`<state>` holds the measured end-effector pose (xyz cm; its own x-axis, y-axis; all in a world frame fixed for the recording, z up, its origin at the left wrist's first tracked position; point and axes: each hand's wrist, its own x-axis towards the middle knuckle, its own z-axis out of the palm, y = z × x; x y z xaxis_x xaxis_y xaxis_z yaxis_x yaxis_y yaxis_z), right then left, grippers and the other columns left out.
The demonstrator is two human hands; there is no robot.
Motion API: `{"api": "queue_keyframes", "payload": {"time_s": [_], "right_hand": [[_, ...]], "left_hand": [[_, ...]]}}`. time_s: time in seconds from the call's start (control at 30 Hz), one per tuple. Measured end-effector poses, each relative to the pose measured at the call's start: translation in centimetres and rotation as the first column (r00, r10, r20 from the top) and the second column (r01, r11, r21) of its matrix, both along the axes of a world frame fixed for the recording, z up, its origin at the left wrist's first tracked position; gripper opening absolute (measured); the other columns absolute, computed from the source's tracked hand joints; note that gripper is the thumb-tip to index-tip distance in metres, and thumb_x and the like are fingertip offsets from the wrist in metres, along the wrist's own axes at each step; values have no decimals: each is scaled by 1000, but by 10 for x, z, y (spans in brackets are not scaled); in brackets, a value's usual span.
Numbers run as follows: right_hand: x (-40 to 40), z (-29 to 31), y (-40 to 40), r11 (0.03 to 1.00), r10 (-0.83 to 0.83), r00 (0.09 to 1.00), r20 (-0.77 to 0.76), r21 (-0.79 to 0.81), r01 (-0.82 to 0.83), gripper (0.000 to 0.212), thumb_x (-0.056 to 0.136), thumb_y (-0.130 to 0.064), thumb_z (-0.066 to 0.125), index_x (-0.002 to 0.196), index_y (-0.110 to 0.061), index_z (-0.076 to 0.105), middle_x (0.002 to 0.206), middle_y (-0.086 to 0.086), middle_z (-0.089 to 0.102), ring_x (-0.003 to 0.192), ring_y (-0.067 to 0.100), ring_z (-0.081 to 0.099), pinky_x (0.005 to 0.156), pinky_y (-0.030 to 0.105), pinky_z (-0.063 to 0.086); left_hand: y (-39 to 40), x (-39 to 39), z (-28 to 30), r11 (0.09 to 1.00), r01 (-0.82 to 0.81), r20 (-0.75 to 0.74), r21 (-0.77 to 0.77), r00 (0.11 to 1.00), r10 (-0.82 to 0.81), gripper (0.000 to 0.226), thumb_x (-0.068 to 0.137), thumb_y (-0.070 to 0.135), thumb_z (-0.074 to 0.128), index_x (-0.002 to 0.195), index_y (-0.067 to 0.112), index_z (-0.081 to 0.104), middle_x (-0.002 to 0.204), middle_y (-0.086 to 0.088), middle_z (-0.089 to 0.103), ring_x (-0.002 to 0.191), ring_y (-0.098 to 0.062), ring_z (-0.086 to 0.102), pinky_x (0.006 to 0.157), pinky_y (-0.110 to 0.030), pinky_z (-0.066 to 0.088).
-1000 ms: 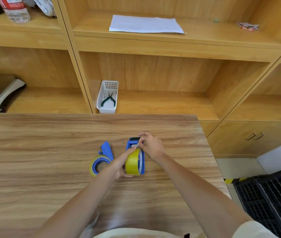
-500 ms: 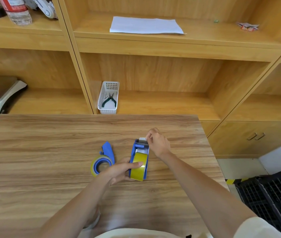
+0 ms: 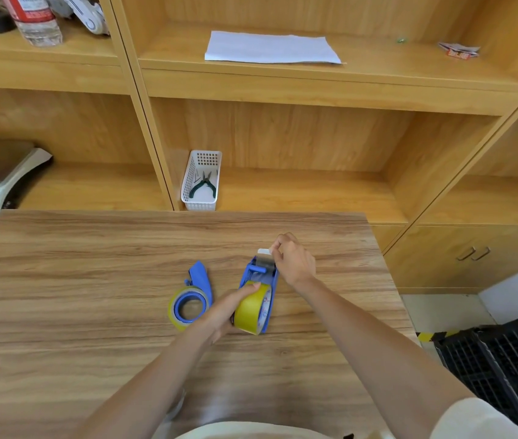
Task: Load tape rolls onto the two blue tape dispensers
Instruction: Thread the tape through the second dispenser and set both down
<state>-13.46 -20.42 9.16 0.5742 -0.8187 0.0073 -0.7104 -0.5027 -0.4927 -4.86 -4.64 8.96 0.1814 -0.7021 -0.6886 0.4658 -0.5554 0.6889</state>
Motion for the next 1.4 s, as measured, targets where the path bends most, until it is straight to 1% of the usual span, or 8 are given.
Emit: {"api": "queue_keyframes", "payload": {"time_s": [0.4, 0.6, 0.7, 0.9, 1.03, 1.2, 1.3, 1.4], "right_hand": [[0, 10, -27, 961, -114, 993, 35, 258, 101, 19, 93, -19, 54, 75, -23, 60, 99, -3, 72, 69, 18, 65, 59, 27, 49], [-2, 9, -34, 890, -196, 972, 133, 441, 119, 19, 89, -19, 62, 72, -25, 65, 67, -3, 69, 66, 11, 65, 73, 28, 53], [-2, 11, -35, 882, -183, 976, 121, 458, 109, 14, 89, -21, 63, 77, -22, 68, 69, -4, 68, 69, 11, 63, 71, 29, 51], [-2, 12, -36, 911, -116, 993, 37, 403, 92, 15, 87, -26, 65, 74, -28, 69, 110, -7, 72, 102, 15, 61, 82, 30, 47], [0, 8, -34, 925, -156, 987, -36, 345, 159, 20, 87, -26, 63, 68, -31, 67, 108, -11, 72, 102, 15, 63, 78, 29, 50], [2, 8, -31, 941, -197, 976, -96, 261, 216, 21, 91, -24, 56, 87, -26, 76, 107, -7, 72, 96, 19, 65, 71, 29, 50], [2, 10, -30, 940, -220, 969, -111, 240, 241, 22, 93, -26, 53, 92, -24, 75, 97, -3, 69, 83, 19, 60, 66, 27, 44], [2, 5, -37, 890, -190, 974, -120, 398, 223, 18, 88, -26, 62, 72, -20, 69, 81, -1, 66, 77, 20, 61, 65, 27, 46]], "left_hand": [[23, 11, -13, 930, 300, 2, -212, 952, -307, 45, 75, 29, 79, 117, 17, 68, 119, -7, 72, 113, -25, 66, 103, -41, 48], [15, 6, -10, 994, 53, -165, -99, 984, -69, 51, 75, 42, 78, 117, 16, 67, 106, -4, 75, 97, -18, 71, 91, -44, 55], [11, 3, -5, 998, 38, -90, -55, 995, -42, 42, 86, 49, 66, 116, 19, 68, 99, -1, 76, 91, -16, 72, 85, -41, 57], [16, 7, -8, 993, 90, -71, -81, 993, -95, 46, 79, 42, 71, 111, 9, 67, 89, -2, 74, 85, -16, 70, 78, -34, 55], [20, 7, -8, 984, 123, -93, -125, 986, -135, 37, 81, 35, 70, 107, 9, 67, 90, 0, 76, 85, -13, 71, 76, -32, 56], [22, 9, -4, 966, 196, -70, -166, 975, -209, 18, 91, 21, 64, 107, 14, 69, 97, 2, 77, 91, -12, 71, 86, -33, 55], [20, 12, 0, 958, 226, -31, -179, 972, -235, 32, 83, 27, 70, 112, 13, 68, 103, 0, 76, 97, -14, 70, 89, -35, 53], [20, 13, 0, 957, 218, 1, -191, 975, -222, 32, 84, 27, 71, 113, 14, 67, 103, 1, 76, 96, -14, 70, 85, -32, 54]]}}
